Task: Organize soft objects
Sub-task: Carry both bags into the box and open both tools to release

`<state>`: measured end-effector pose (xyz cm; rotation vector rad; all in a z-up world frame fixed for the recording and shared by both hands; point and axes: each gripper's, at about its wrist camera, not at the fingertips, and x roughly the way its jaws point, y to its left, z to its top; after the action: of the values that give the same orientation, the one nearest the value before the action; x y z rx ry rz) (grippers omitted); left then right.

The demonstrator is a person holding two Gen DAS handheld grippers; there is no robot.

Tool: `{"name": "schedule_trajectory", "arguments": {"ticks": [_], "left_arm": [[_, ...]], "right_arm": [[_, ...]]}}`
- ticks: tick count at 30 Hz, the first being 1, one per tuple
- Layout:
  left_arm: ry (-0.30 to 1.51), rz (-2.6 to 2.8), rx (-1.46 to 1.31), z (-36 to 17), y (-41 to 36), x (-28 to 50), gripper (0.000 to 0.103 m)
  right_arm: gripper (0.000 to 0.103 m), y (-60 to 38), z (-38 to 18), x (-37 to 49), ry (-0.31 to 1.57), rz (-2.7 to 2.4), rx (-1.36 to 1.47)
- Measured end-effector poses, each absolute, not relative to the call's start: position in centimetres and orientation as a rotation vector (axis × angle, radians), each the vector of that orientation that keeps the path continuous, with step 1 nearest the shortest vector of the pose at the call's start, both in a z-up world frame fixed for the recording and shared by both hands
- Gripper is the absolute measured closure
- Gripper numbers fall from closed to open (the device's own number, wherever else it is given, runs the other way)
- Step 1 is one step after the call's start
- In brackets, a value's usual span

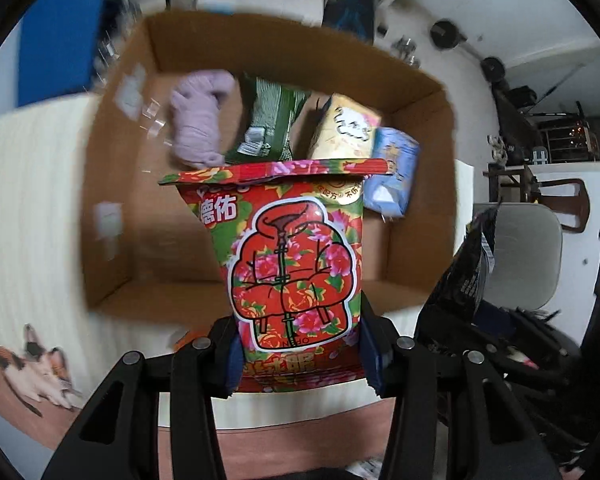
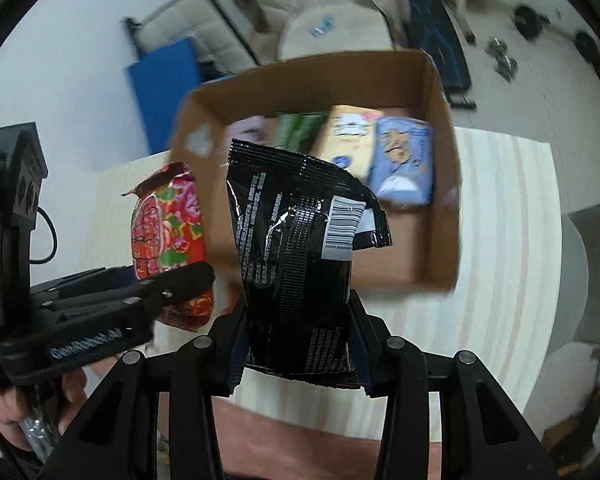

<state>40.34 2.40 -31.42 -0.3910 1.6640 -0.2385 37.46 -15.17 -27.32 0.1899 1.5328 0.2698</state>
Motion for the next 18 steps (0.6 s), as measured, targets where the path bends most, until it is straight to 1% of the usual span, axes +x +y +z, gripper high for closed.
{"name": "schedule_trajectory", "arguments": {"ticks": [5,8,13,15,16,17,18], "left_arm": [[1.812,-0.256,-0.398,-36.4,0.7,44.7,0.059],[1.919,-0.304,-0.378,-39.1,-1.0,45.4,0.059],[2.018,-0.339,-0.344,-41.4,-2.6,45.2,0.057],[2.046,-0.312,-0.360,-41.6,-2.4,44.8,0.053],[2.048,-0.303,-0.365,-41.5,-2.3,44.8,0.052],[2.042,-0.300,-0.373,-41.1,-2.2,44.8,0.046],[2.032,-0.297,-0.365,-40.6,-2.2,44.8,0.039]], "right_arm": [[0.057,-15.5,-31.5,42.2,1.661,0.201,0.130],[0.057,-15.9,-33.9,42.6,1.723,0.169,0.090],[0.056,-15.6,-36.8,42.8,1.791,0.139,-0.001],[0.053,-15.3,-37.9,43.1,1.834,0.140,-0.027],[0.049,-15.3,-37.9,43.1,1.833,0.142,-0.028],[0.039,-15.3,-37.7,43.1,1.825,0.141,-0.032],[0.035,-15.3,-37.4,43.1,1.816,0.136,-0.035]]}}
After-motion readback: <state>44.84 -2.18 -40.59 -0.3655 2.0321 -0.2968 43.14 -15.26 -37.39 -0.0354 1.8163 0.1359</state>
